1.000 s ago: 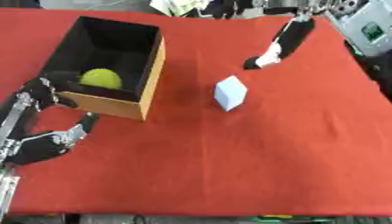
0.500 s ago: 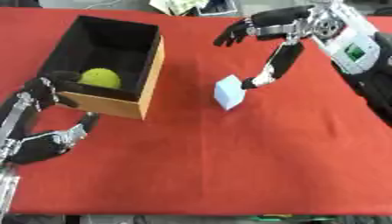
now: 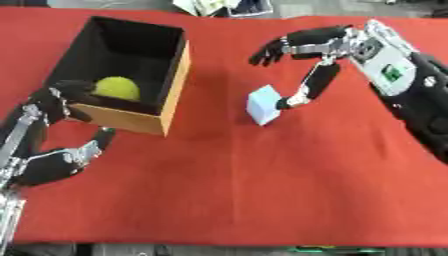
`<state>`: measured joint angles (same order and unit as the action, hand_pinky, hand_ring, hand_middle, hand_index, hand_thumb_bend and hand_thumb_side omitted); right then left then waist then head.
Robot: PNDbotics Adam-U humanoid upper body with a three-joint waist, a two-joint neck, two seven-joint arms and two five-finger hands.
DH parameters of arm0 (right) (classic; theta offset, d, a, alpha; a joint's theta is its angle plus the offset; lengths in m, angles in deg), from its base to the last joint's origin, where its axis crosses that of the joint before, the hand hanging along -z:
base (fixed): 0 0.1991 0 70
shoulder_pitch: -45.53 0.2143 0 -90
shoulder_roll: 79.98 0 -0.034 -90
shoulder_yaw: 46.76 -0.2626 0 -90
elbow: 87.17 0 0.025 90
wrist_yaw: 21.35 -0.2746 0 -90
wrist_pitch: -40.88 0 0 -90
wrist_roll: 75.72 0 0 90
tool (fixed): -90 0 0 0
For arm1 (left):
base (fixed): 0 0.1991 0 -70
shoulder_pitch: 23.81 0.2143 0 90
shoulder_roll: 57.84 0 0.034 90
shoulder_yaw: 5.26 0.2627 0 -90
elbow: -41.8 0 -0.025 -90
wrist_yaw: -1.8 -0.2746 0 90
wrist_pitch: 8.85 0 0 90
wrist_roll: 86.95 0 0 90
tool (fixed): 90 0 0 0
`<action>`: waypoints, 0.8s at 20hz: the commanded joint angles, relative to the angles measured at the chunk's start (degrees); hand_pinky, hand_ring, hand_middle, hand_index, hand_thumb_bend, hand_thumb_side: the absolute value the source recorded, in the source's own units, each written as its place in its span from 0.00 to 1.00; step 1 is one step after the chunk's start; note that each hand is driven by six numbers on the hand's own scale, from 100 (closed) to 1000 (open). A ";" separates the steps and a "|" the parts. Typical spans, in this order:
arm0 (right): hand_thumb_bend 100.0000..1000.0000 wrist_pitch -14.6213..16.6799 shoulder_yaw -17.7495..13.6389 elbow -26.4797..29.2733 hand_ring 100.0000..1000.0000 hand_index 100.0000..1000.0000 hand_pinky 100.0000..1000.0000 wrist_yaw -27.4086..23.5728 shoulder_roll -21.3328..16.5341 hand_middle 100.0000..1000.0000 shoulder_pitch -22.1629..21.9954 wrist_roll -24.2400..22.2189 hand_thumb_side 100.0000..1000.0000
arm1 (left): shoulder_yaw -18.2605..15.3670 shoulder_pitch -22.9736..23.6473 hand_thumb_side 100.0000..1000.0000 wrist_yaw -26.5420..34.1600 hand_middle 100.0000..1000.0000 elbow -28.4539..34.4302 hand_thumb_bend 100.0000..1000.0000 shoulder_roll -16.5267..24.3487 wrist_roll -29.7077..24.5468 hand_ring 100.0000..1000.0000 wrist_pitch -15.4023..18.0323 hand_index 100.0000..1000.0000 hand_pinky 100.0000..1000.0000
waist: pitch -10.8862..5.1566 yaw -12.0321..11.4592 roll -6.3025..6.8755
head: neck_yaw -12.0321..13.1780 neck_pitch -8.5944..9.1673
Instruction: Pick up objects on the table and place them in the box.
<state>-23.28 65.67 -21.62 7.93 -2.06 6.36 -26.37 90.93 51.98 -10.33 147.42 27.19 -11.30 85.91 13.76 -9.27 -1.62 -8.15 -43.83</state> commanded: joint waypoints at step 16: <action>0.30 6.17 -2.19 -6.40 0.81 0.76 0.80 9.74 2.27 0.81 0.11 2.09 0.23 | -0.45 -0.70 0.26 0.16 0.74 0.83 0.39 0.47 0.02 0.72 0.11 0.81 0.58 | -0.79 -0.13 0.58 | -0.09 -0.29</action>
<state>-19.49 64.11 -28.24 16.93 0.98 5.57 -22.59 90.93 51.96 -10.33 147.42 27.15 -11.30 85.91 13.82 -9.44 -1.20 -8.16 -43.83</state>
